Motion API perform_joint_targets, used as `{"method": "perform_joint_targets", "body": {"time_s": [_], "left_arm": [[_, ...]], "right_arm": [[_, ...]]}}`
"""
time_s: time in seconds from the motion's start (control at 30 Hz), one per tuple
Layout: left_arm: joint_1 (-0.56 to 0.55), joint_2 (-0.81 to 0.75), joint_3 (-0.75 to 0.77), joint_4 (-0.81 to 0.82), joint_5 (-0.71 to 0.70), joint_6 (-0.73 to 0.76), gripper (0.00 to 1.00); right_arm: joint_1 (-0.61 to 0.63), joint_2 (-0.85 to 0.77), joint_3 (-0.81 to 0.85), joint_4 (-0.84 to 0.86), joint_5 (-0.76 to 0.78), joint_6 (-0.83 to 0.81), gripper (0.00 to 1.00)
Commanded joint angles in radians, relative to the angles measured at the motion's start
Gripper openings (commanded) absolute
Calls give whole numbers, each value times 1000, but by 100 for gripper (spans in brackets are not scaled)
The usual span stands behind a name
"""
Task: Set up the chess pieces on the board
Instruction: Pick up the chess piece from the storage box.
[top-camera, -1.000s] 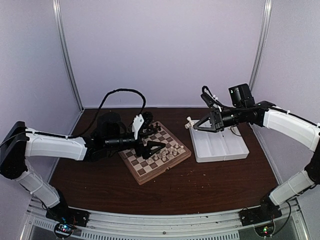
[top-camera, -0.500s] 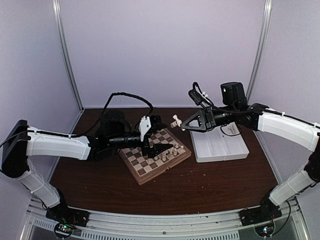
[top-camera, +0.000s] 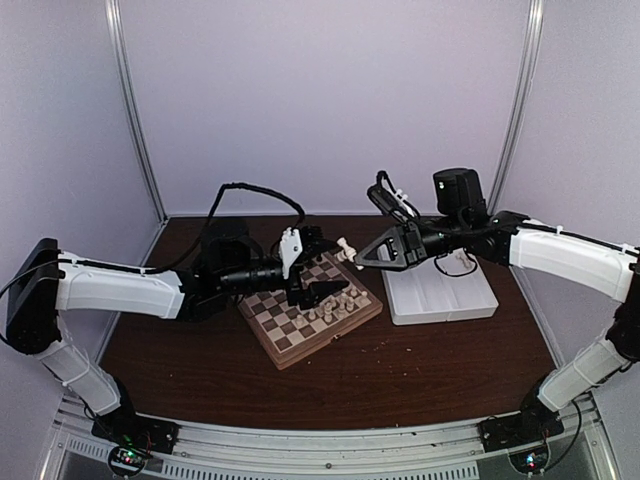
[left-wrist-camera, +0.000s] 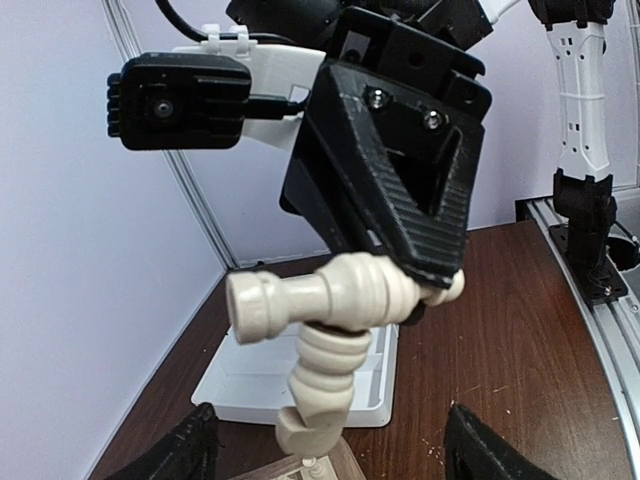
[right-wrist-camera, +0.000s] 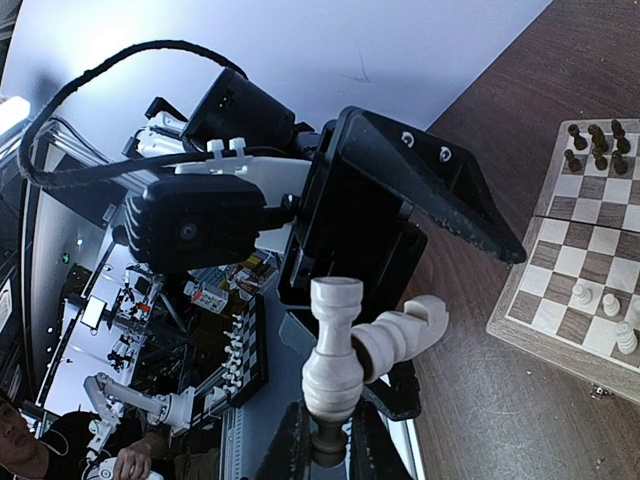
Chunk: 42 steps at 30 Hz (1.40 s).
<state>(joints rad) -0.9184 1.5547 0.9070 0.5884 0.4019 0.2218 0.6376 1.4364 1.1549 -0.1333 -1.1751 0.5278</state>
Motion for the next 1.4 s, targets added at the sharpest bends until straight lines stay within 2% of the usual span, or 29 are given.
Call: {"method": "perform_joint_targets", "body": {"time_s": [0.0, 0.17, 0.4, 0.53, 0.7, 0.83, 0.97, 1.0, 1.1, 1.23, 1.37], "left_arm": [[-2, -13, 16, 73, 71, -57, 78], [9, -45, -20, 69, 139, -159, 81], [127, -83, -132, 242, 236, -454, 82], [149, -108, -166, 308, 266, -564, 87], [168, -102, -150, 379, 317, -768, 88], [178, -54, -111, 524, 372, -960, 88], [190, 86, -39, 810, 418, -1217, 86], [191, 110, -10, 822, 428, -1258, 86], [190, 149, 49, 822, 446, -1292, 84], [190, 138, 52, 822, 438, -1276, 84], [183, 137, 65, 823, 454, -1272, 77]], "right_arm": [[10, -18, -17, 39, -40, -12, 0], [9, -51, -18, 27, -43, -30, 0], [9, -96, -7, -14, -39, -64, 0], [10, -105, 11, -26, -33, -67, 0], [10, -119, 21, 14, -25, -33, 0], [12, -136, 8, 110, -14, 34, 0], [23, -133, 0, 238, -8, 132, 0], [31, -131, 0, 268, -9, 157, 0], [43, -128, 9, 308, -2, 182, 0], [46, -125, 15, 310, 11, 183, 0], [51, -110, 21, 340, 14, 199, 0]]}}
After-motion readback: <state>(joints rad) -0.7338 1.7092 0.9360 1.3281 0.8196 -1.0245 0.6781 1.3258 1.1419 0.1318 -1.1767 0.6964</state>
